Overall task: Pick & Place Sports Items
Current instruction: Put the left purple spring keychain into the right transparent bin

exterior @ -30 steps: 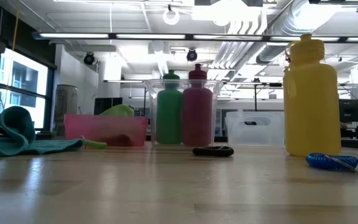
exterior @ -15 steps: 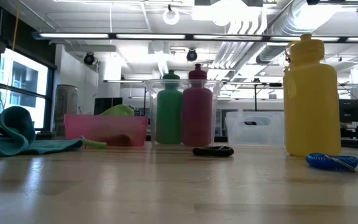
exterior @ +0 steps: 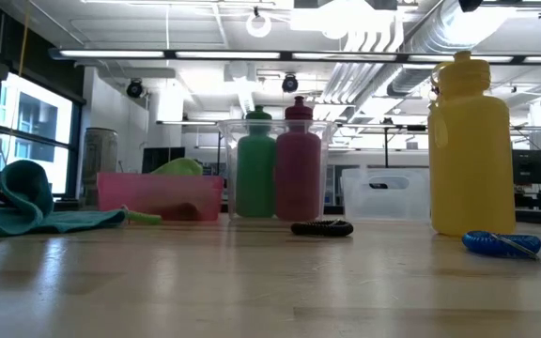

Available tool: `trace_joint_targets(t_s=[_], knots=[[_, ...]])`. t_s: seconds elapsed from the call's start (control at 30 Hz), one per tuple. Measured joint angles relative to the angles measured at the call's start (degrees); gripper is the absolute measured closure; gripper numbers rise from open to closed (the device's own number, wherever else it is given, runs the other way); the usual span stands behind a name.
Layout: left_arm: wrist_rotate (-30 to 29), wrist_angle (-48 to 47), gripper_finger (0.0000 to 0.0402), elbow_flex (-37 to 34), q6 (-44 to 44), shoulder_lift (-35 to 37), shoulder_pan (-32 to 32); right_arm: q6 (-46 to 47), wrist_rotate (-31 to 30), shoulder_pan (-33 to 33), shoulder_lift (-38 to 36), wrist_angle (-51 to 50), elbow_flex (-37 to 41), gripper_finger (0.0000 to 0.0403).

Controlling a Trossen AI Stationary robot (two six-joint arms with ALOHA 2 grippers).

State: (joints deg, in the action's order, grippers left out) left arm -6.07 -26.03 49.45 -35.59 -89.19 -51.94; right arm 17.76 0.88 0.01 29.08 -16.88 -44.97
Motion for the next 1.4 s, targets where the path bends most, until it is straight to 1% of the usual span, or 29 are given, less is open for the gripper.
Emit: trace_joint_targets(t_s=[0.13,0.33,0.43,0.53,0.67,0.7,0.83,0.93,1.1,1.2,1.4], knots=[[1.26,0.05,0.0232,-0.88,-0.47,-0.63,0.01,0.02,-1.25,-0.02,0.00,-0.02,0.00,0.0403],[1.25,0.23,0.0232,-0.68,-0.46,-4.29,-0.03,0.10,-1.23,-0.02,-0.02,-0.02,0.00,0.0403],[1.28,0.26,0.0244,-0.70,-0.21,-5.47,-0.02,0.11,-1.20,0.00,-0.02,-0.02,0.00,0.0403],[1.90,0.26,0.0285,-0.79,-0.05,-5.45,0.12,0.15,-1.22,-0.02,-0.02,0.00,0.00,0.0403],[3.77,0.37,0.0373,-0.87,-0.05,-5.22,0.74,0.20,-1.20,-0.02,-0.02,-0.02,0.00,0.0403],[3.91,0.60,0.0384,-0.87,-0.12,-5.22,0.79,0.20,-1.20,-0.02,-0.02,0.00,0.00,0.0403],[3.32,1.08,0.0384,-0.87,-1.57,-5.27,0.74,0.20,-1.18,-0.02,0.08,0.00,0.00,0.0403],[3.13,1.08,0.0394,-0.83,-1.81,-4.33,0.72,0.60,-0.95,0.00,0.13,-0.01,0.00,0.0403],[1.72,1.90,0.0396,-0.94,-2.86,-0.33,0.77,2.14,-0.92,-0.02,0.13,0.00,0.00,0.0403],[-0.92,3.38,0.0398,-0.76,-2.98,3.16,0.85,2.16,0.10,-0.02,0.13,-0.02,0.00,0.0403],[-8.77,6.03,0.0399,-0.83,-2.42,10.43,0.90,1.98,0.58,-0.02,0.13,0.00,0.00,0.0403]])
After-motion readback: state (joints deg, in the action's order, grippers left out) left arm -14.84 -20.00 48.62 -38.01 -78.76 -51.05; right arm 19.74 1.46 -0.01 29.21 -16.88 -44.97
